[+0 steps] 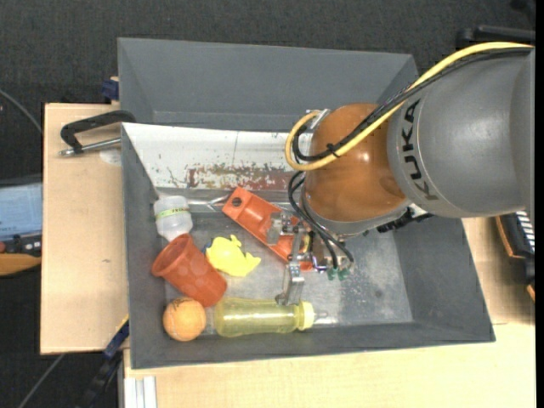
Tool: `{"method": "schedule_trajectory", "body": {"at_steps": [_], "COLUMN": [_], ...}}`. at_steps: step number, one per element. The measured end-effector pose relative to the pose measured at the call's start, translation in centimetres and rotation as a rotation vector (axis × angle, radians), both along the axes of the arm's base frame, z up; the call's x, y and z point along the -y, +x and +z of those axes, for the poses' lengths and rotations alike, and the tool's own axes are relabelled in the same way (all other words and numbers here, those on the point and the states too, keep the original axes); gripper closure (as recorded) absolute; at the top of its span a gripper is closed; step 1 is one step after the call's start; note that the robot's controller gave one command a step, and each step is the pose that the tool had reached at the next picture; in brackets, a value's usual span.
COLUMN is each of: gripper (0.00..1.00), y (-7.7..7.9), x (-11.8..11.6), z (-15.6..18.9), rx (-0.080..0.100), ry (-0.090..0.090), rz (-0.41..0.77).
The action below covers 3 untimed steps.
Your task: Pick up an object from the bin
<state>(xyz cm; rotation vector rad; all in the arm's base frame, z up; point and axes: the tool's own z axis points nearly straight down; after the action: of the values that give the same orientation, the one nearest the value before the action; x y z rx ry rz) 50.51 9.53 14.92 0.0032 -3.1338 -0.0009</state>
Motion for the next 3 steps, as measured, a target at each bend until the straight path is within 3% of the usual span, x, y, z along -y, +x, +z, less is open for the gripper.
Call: {"method": "schedule_trajectory", "body": {"at_steps": [1, 2, 3], "gripper": [0.00, 0.00, 0.00], "y": [0.1, 4.8, 7.1], "x": [0.1, 1.5, 3.4], "z": [0.4, -4.4, -8.0], "rx": [0.007, 0.013, 0.011], "ry": [0.001, 0.002, 0.001], "rz": [-0.002, -0.106, -0.170]}}
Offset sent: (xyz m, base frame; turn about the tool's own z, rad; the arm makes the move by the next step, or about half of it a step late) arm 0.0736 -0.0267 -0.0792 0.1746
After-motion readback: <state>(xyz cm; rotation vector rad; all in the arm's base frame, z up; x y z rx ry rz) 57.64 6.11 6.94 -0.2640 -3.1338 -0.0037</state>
